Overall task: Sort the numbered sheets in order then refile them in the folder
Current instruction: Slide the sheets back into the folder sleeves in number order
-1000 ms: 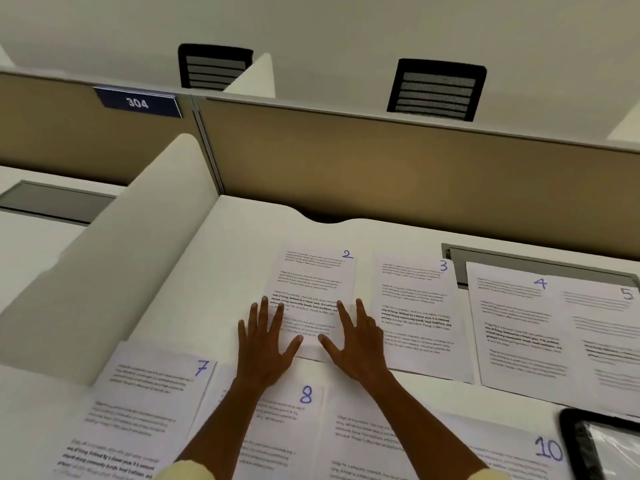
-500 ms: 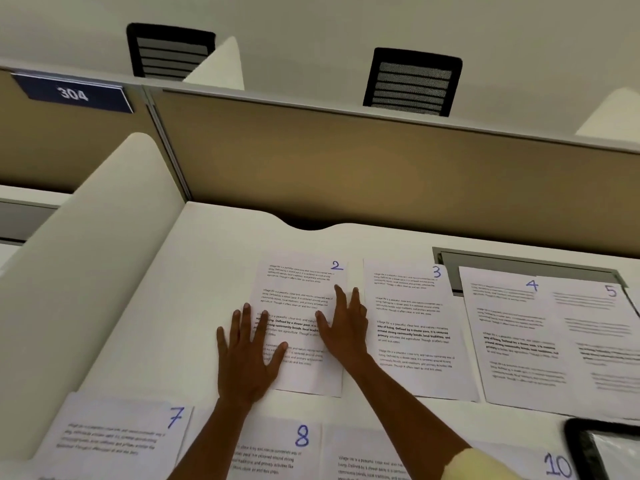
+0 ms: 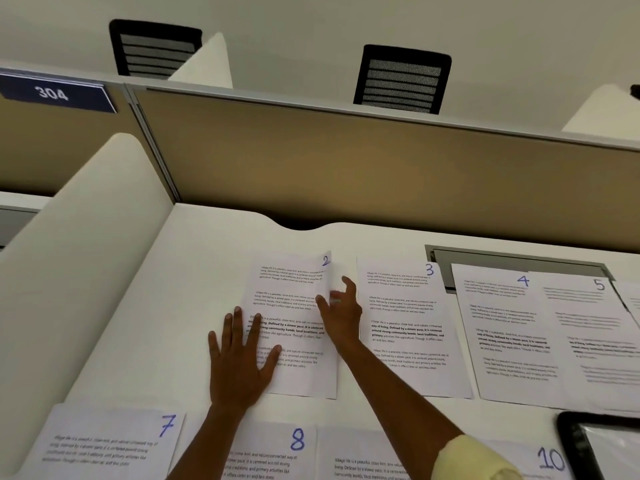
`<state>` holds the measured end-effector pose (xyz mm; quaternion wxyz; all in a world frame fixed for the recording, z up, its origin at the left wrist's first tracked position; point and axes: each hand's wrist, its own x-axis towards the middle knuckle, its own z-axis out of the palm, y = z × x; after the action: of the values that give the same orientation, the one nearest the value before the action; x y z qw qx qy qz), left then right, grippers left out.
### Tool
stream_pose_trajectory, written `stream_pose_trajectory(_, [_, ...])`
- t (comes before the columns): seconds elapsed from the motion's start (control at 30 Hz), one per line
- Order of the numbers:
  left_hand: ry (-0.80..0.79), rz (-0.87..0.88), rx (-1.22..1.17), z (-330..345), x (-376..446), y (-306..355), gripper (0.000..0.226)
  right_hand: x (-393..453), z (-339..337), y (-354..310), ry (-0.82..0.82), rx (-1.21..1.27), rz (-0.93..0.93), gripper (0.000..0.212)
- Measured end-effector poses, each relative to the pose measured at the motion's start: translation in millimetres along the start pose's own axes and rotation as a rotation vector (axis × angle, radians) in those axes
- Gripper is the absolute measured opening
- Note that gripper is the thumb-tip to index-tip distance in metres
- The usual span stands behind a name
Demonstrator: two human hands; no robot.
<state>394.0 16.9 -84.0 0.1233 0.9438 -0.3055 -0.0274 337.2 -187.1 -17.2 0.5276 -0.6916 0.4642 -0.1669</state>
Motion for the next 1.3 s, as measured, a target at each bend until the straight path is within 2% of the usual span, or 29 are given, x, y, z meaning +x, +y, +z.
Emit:
stream_pose_trajectory(0.07, [-0.008, -0.003, -0.003, -0.3, 0.6, -0.5, 0.080, -2.9, -4.6, -1.2, -0.063, -0.007, 0.026, 0.066])
stream_pose_trajectory(0.2, [-0.035, 0.012, -0.028, -1.1, 2.0, -2.7, 0.081, -10.3, -6.4, 8.8, -0.126, -0.223, -0.063, 0.028])
stream_pose_trajectory(0.23, [-0.049, 0.014, -0.043, -1.7, 2.3, -3.4, 0.081, -12.3, -6.6, 11.0, -0.126, -0.248, -0.082, 0.023])
stream_pose_trajectory(0.37, [-0.112, -0.030, -0.170, -10.9, 6.6, -1.6, 0.090, -18.3, -16.9, 8.9, -0.099, -0.175, -0.090, 0.015])
stream_pose_trajectory(0.47, [-0.138, -0.128, -0.377, -23.8, 9.6, 5.3, 0.091, -21.1, -30.5, 8.1, -0.105, -0.058, -0.041, 0.022])
stream_pose_trajectory(0.57, [-0.105, -0.265, -0.675, -44.4, 3.8, 19.7, 0.089, -26.5, -47.8, 7.8, -0.111, 0.044, -0.009, 0.009])
stream_pose_trajectory(0.67, [-0.075, -0.383, -0.914, -68.4, -7.3, 37.2, 0.081, -34.3, -65.6, 6.5, -0.117, 0.103, 0.006, 0.014])
stream_pose_trajectory(0.77, [-0.050, -0.431, -0.974, -83.9, -17.8, 48.5, 0.069, -43.8, -84.1, 8.5, -0.121, 0.167, 0.032, 0.020])
stream_pose_trajectory(0.97, [-0.066, -0.391, -1.072, -96.1, -33.5, 68.0, 0.050, -61.2, -124.9, 19.9, -0.114, 0.237, 0.034, 0.012])
stream_pose_trajectory(1.1, [-0.062, -0.361, -1.189, -97.3, -55.1, 92.3, 0.011, -73.8, -150.9, 31.4, -0.101, 0.270, 0.025, 0.010])
stream_pose_trajectory(1.3, [-0.021, -0.329, -1.131, -85.8, -92.9, 124.7, 0.016, -85.4, -187.2, 61.7, -0.124, 0.292, 0.029, 0.019])
